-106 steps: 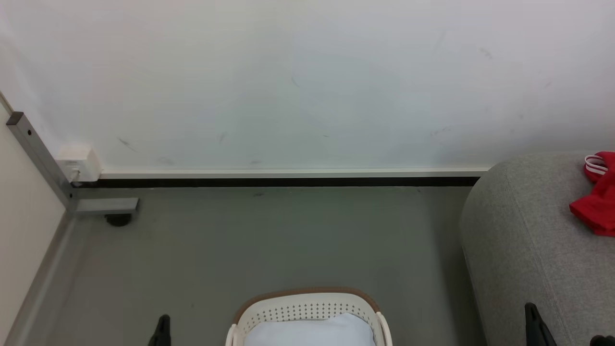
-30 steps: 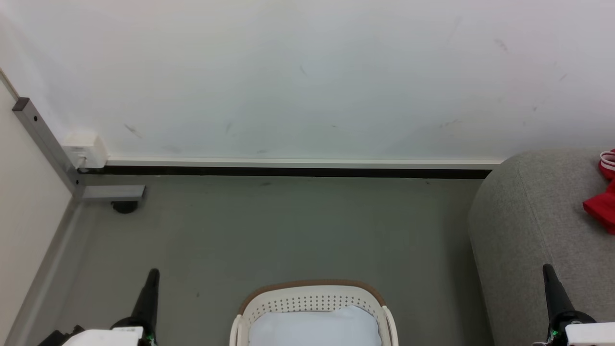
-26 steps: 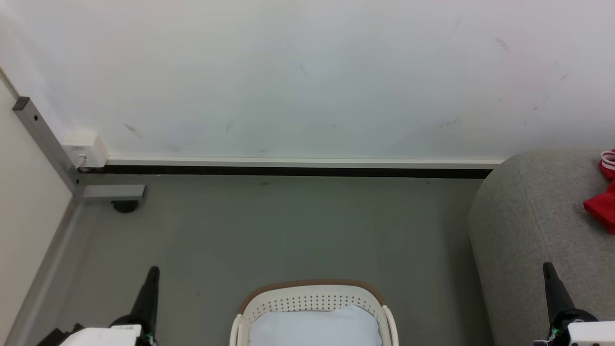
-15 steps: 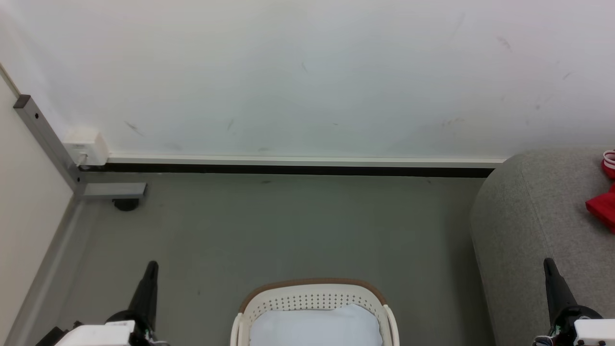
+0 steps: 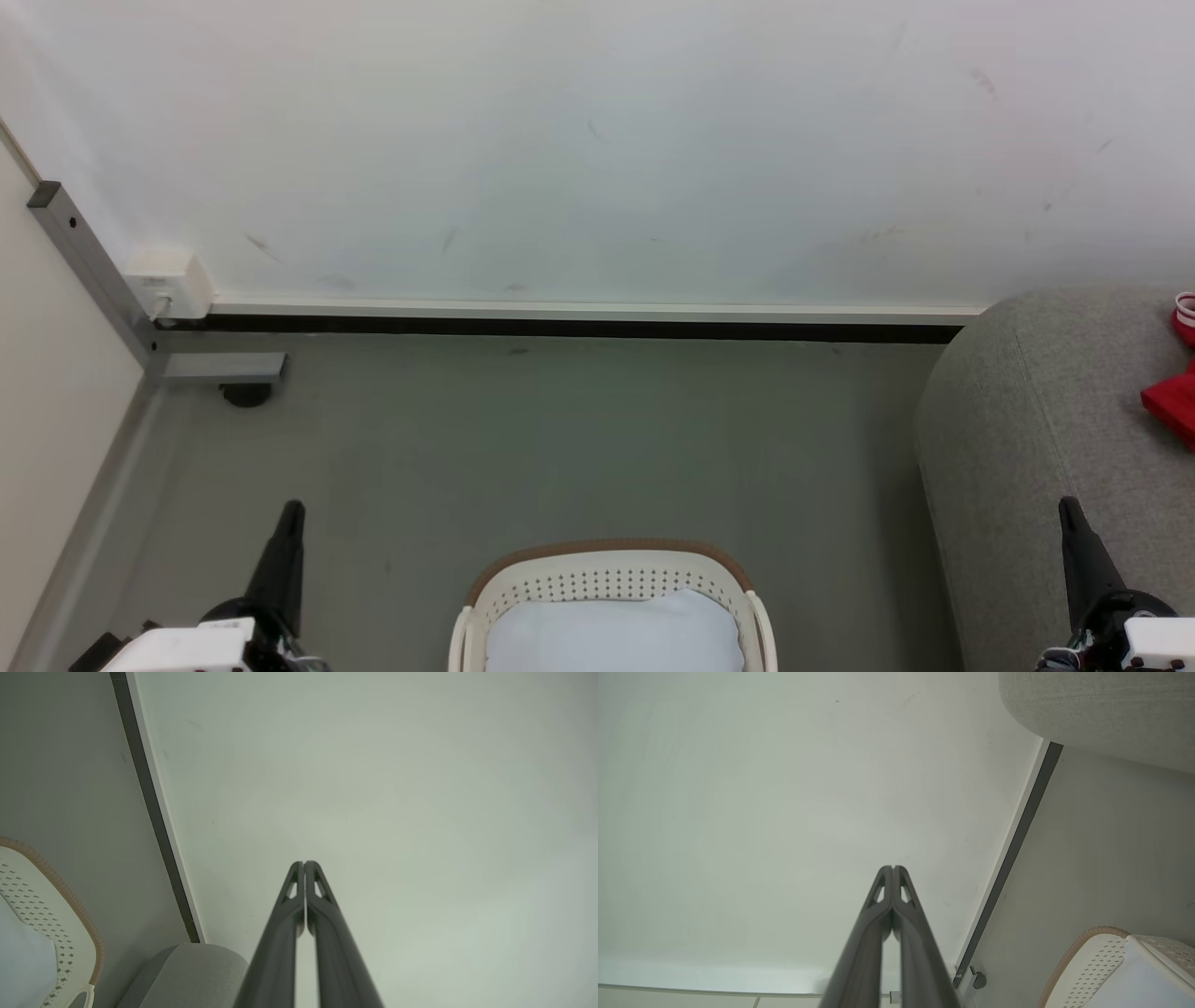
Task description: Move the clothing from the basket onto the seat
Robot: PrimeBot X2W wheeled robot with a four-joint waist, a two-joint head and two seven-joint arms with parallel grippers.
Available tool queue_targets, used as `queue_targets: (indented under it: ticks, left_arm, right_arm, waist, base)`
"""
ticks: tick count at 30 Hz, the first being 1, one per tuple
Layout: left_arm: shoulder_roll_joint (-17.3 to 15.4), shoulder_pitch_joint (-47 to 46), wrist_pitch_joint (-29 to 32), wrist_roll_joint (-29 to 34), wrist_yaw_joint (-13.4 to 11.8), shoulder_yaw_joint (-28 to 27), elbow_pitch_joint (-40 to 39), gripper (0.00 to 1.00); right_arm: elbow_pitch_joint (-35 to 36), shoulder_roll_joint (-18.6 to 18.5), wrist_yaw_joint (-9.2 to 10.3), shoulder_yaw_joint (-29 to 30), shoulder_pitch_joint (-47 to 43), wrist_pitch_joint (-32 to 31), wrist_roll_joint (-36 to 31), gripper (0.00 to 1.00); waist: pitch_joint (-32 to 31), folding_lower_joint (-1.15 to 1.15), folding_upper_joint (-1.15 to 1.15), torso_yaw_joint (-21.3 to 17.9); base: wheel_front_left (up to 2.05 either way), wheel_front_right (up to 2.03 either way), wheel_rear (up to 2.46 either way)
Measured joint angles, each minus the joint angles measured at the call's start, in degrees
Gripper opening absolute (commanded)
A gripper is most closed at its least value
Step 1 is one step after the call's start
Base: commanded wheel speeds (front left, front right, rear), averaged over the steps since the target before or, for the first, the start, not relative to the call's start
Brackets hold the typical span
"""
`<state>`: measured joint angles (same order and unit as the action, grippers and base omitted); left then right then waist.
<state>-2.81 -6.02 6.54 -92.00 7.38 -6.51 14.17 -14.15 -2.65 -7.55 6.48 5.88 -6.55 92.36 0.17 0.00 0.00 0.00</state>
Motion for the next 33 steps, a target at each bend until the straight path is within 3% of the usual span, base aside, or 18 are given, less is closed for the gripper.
queue_targets:
  ticks: [33]
  left_arm:
    - [0.00,-0.02,0.00,-0.01,0.00,0.00,-0.01,0.00]
  right_arm:
    - [0.00,0.00,0.00,0.00,0.01,0.00,0.00,0.00]
  waist:
    - [0.00,0.00,0.00,0.00]
  base:
    - [0.00,0.00,0.00]
